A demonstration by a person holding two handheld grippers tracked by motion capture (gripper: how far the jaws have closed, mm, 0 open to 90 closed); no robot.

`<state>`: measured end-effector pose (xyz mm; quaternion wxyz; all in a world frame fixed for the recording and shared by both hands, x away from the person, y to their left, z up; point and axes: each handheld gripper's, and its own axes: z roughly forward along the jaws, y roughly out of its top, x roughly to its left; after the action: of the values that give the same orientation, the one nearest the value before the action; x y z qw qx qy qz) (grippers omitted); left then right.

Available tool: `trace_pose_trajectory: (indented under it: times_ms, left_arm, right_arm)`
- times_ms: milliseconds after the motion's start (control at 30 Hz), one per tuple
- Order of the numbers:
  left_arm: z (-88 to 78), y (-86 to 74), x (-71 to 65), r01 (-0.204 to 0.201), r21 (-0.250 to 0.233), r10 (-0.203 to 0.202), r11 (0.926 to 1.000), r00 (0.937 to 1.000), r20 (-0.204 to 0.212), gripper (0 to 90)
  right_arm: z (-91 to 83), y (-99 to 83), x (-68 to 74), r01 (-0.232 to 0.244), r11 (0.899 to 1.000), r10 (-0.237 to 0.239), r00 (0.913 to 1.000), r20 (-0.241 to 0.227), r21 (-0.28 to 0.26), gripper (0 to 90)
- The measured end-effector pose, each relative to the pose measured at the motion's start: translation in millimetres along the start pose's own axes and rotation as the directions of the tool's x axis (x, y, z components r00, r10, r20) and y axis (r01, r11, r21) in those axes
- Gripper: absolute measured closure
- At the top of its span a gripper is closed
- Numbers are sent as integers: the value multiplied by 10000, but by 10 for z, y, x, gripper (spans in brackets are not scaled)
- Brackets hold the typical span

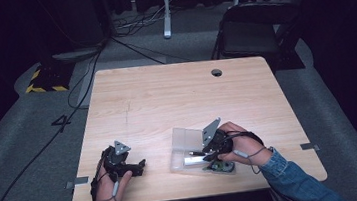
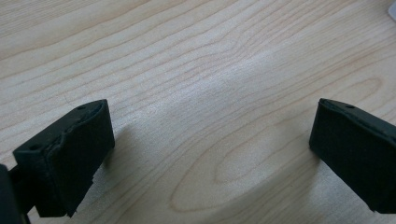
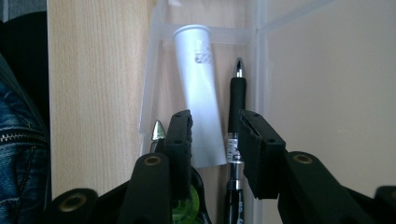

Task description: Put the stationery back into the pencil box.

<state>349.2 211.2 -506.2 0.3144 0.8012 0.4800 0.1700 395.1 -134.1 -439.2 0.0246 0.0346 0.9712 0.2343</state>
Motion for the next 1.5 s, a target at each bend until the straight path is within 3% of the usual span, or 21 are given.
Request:
trace_pose_trajectory:
  times_ms: [367,400,500,533,767,933,1133,1167,1233,1300,1333,1367,1400,1500]
  left_arm:
    - [2,4,6,-55,19,55,10000,10000,8,3]
    - [2,4,6,-54,15,54,10000,10000,10,3]
    - [3,4,6,-63,14,63,10000,10000,13,3]
    - [2,4,6,-56,18,56,10000,10000,7,3]
    - [2,4,6,-59,21,59,10000,10000,10,3]
    - [2,4,8,-68,19,68,10000,10000,27,4]
    - [3,8,15,-48,19,48,10000,10000,30,4]
    - [3,8,15,-48,19,48,10000,10000,30,3]
    - [10,12,27,-64,-26,64,10000,10000,71,4]
    - [11,15,33,-110,-4,110,9999,9999,42,4]
    - [13,19,42,-98,14,98,10000,9999,65,4]
    - [13,19,42,-98,14,98,10000,9999,65,4]
    - [13,22,53,-141,51,140,9999,9998,109,4]
    - [15,25,62,-227,36,226,9997,9997,94,3]
  right_arm:
    - [-261,-101,-71,-750,9933,793,9958,460,-879,621]
    - [-334,-125,-88,-1010,9871,1093,9921,618,-1239,596]
    - [-394,-150,-108,-1077,9825,1193,9904,697,-1518,572]
    - [-465,-186,-126,-1244,9758,1420,9859,881,-1799,557]
    - [-641,-307,-173,-1589,9572,1932,9731,1255,-2418,477]
    - [-816,-464,-228,-2053,9329,2627,9499,1692,-2958,418]
    - [-983,-693,-285,-2727,8945,3593,9100,2069,-3542,370]
    - [-983,-693,-285,-2727,8945,3593,9100,2069,-3542,370]
    - [-1032,-778,-300,-2886,8840,3844,8965,2202,-3679,365]
    - [-1046,-805,-303,-2930,8813,3908,8930,2232,-3707,365]
    - [-1068,-857,-306,-3057,8757,4070,8838,2309,-3738,363]
    - [-1068,-857,-306,-3057,8757,4070,8838,2309,-3738,363]
    - [-1091,-912,-314,-3157,8688,4218,8754,2361,-3814,358]
    - [-1125,-976,-320,-3315,8603,4428,8623,2456,-3873,352]
